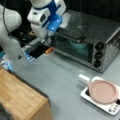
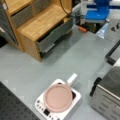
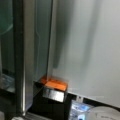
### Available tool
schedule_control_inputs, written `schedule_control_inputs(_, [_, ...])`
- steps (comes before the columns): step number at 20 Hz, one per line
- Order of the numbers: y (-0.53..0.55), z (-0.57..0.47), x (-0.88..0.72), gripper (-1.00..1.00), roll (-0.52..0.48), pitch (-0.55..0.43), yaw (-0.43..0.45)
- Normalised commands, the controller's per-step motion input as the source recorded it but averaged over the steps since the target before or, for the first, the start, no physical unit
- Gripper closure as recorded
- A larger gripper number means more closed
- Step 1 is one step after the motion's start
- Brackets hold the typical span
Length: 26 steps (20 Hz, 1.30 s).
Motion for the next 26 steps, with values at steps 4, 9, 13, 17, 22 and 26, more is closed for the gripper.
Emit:
schedule_control_inputs(4, [0.45, -0.07, -0.11, -1.0, 0.1, -0.106, -0.1])
schedule_control_inputs(9, [0.46, -0.1, -0.05, -1.0, 0.098, -0.095, -0.129])
schedule_control_inputs(13, [0.44, -0.13, 0.01, -1.0, 0.133, -0.064, -0.134])
schedule_control_inputs(17, [0.29, -0.13, 0.03, -1.0, 0.176, -0.034, -0.119])
schedule_control_inputs(22, [0.16, -0.11, 0.04, -1.0, 0.176, -0.02, -0.106])
schedule_control_inputs(26, [0.09, -0.09, 0.03, -1.0, 0.168, -0.024, -0.069])
